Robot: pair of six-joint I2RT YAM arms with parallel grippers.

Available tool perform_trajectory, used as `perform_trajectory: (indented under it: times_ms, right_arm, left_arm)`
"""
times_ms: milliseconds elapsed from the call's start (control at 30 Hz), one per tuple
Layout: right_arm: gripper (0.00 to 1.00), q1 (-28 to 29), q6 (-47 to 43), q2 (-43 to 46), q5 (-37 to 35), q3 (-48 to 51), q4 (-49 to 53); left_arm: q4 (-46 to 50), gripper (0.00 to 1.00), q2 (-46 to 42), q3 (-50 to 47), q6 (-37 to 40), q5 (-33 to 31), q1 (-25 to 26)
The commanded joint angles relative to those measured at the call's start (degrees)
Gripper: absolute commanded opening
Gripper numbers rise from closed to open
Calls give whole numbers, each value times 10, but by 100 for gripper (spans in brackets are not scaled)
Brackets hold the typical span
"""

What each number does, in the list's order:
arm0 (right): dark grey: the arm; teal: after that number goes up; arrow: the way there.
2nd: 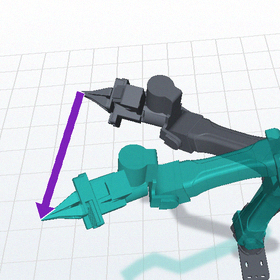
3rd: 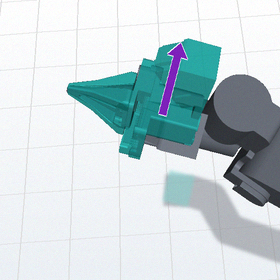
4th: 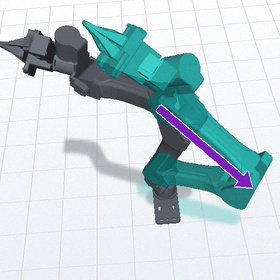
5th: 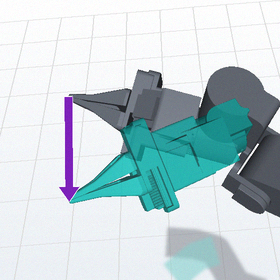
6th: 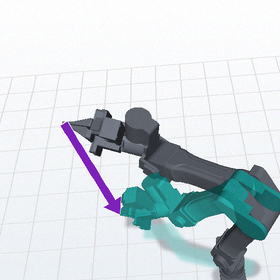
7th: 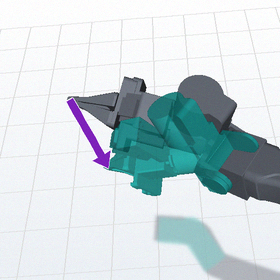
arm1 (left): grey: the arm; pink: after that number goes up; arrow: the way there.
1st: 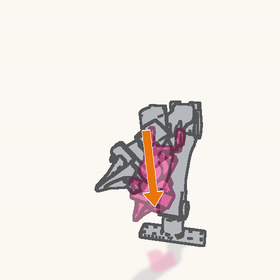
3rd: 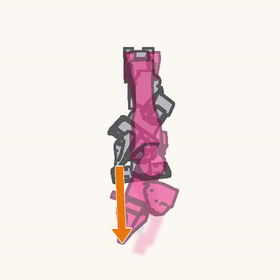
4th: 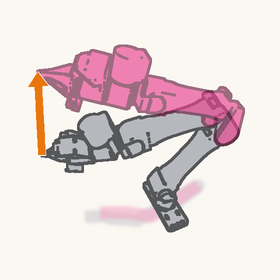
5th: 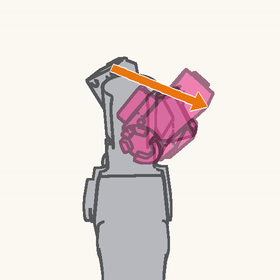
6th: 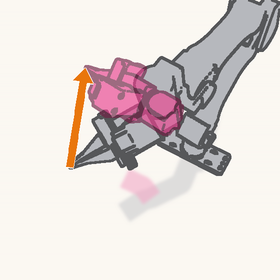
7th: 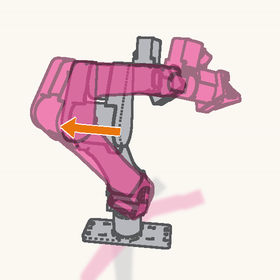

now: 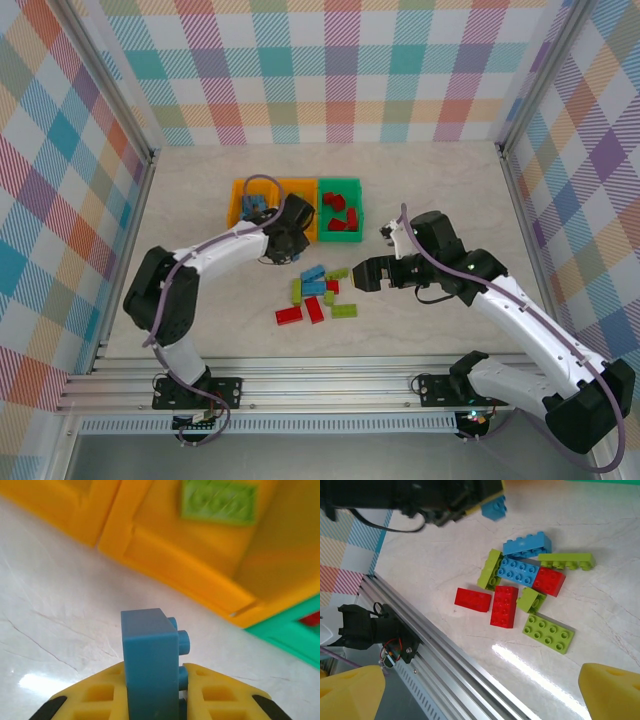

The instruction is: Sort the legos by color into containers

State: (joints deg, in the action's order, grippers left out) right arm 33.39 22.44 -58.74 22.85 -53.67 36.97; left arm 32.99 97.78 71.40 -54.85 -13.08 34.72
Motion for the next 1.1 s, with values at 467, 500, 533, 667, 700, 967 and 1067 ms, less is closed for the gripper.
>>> perform_trajectory:
  times_ms: [467,500,533,667,700,967,1067]
  right_arm:
    - [100,1,4,30,-34,-15,20]
    - [100,1,4,33,-38,-14,22]
    - [100,1,4,37,-43,-13,24]
    - [100,1,7,41,-47,-13,28]
    - [100,1,8,41,-47,-14,28]
    - [100,1,19,32,-62,-6,11]
    - [100,1,23,17,-55,-2,0]
  left_arm:
    - [-8,22,90,176,229,25,-194]
    - [-17,22,96,179,233,33,-195]
    - [-22,23,103,184,235,35,-196]
    - [2,35,119,207,239,19,-201]
    - [9,37,118,210,237,15,-203]
    - [29,49,2,132,253,24,-203]
    - [27,51,-106,78,263,89,-198]
